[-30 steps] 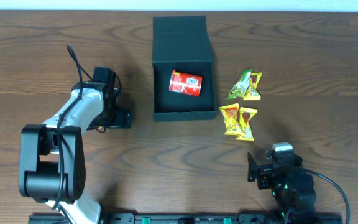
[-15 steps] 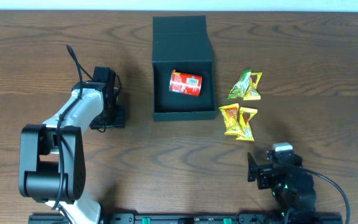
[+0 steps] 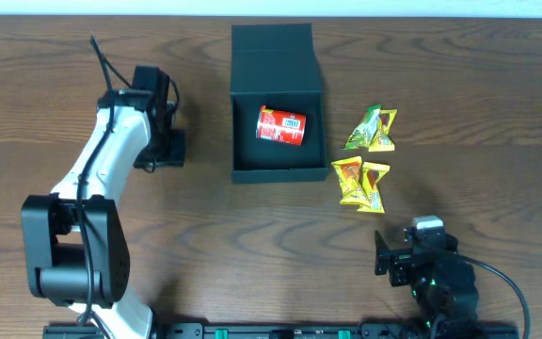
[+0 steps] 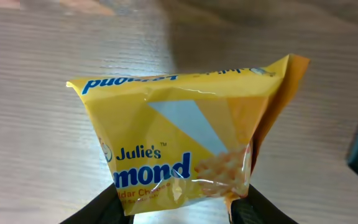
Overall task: Pack container
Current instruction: 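Lift the yellow packet with the left gripper toward the box's left edge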
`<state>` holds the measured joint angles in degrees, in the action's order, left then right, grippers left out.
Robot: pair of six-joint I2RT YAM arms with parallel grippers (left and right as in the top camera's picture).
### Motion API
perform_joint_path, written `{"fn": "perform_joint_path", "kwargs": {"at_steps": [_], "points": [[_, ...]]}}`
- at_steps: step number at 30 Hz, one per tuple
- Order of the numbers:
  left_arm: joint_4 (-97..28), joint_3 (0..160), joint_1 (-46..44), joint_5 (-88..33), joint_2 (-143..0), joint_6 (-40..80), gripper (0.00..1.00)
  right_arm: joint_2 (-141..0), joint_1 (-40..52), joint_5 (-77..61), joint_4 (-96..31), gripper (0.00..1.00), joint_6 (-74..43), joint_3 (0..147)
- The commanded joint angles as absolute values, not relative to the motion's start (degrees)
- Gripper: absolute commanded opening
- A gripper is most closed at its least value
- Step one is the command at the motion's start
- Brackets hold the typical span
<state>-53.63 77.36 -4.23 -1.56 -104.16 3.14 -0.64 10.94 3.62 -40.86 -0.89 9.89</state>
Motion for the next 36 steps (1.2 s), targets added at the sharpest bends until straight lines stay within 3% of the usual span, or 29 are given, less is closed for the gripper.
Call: {"fn": "perform_joint_path", "kwargs": {"at_steps": [1,9,14,19,23,26,27,28,36], "points": [[-55.8,82.5,-4.4,-2.0,-104.4,3.4,0.46,-0.4,10.5,3.8,-40.9,0.99,-1.5,9.2],[-55.6,92.9,-14.2,-3.0,-104.4,2.5,0.52,-0.4,10.5,3.8,-40.9,0.99,-1.5,9.2],[-52.2,93.2,-21.8,-2.3,-104.7,8.5,0.50,-0.4,10.5,3.8,-40.9,0.99,-1.5,9.2],[-55.2,92.8,-22.6,7.1,-104.7,17.8,0.47,-0.4,10.5,3.8,-40.9,0.99,-1.5,9.2],[-56.4,90.5,-19.9,7.9,-104.7,16.6,0.49,-0.4,10.5,3.8,-40.9,0.99,-1.5,9.2],[-57.3,89.6,-17.1,1.9,-104.7,4.6,0.64,-0.4,10.5,3.8,-40.9,0.99,-1.5,9.2],[-57.4,89.1,-16.5,-0.4,-104.7,-0.8,0.75,-0.4,10.5,3.8,-40.9,0.99,-1.5,9.2],[-57.4,88.5,-16.2,-1.1,-104.7,-3.5,0.96,-0.4,10.5,3.8,-40.9,0.99,-1.5,9.2],[-54.2,80.1,-15.4,-1.1,-104.7,-20.7,0.96,-0.4,10.5,3.8,-40.9,0.99,-1.5,9.2]]}}
